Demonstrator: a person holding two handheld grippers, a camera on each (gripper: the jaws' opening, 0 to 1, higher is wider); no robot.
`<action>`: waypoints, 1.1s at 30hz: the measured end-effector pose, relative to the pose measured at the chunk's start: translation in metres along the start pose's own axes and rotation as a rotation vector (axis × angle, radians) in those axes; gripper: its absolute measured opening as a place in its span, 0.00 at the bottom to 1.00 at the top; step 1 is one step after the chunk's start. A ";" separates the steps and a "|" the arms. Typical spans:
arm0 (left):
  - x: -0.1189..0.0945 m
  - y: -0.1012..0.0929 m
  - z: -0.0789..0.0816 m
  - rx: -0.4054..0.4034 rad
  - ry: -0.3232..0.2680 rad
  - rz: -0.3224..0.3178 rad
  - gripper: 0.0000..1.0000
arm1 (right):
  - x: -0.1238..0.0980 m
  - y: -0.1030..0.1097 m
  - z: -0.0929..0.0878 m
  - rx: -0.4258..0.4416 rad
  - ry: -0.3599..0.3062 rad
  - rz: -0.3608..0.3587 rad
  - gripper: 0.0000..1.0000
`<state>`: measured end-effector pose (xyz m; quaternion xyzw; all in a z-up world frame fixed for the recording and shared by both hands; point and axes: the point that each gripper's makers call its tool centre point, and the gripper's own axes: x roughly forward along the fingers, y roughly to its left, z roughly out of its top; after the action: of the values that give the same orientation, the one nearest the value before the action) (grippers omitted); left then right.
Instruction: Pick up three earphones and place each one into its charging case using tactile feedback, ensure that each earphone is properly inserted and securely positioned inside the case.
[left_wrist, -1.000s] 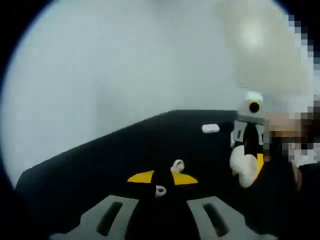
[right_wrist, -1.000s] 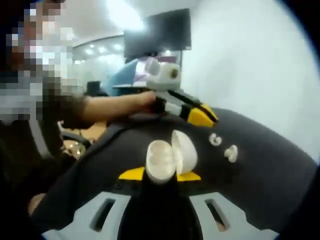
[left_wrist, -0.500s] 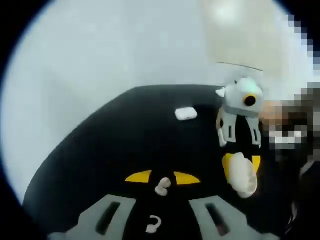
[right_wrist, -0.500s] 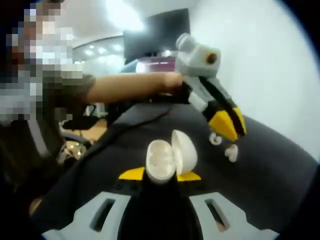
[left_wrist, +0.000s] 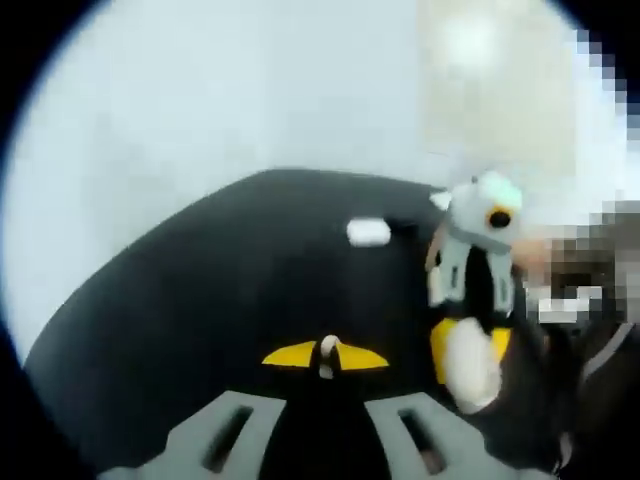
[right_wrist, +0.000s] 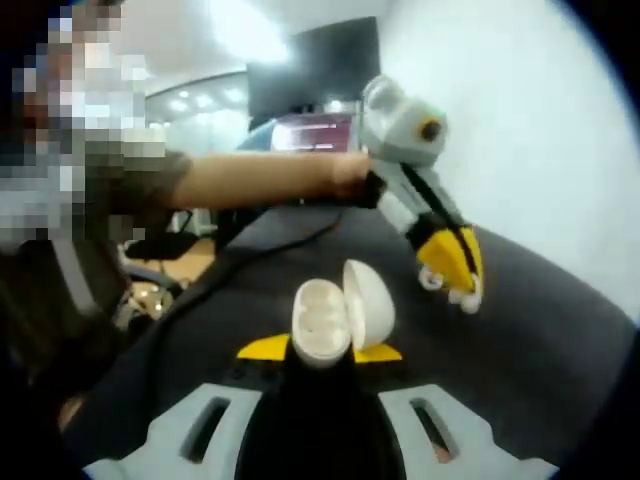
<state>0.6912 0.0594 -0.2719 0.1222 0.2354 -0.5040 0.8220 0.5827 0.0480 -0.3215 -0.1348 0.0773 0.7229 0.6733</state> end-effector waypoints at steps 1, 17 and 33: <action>-0.005 -0.005 0.003 0.000 0.000 -0.001 0.03 | 0.000 0.000 0.000 0.000 0.000 0.000 0.22; -0.017 -0.120 -0.002 0.209 0.041 -0.077 0.04 | 0.001 -0.001 -0.001 0.002 -0.001 -0.001 0.22; 0.004 -0.111 -0.024 0.282 0.127 -0.046 0.05 | -0.001 -0.002 -0.001 0.001 -0.001 0.002 0.22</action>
<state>0.5878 0.0154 -0.2899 0.2625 0.2166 -0.5419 0.7684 0.5844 0.0469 -0.3222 -0.1341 0.0772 0.7235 0.6728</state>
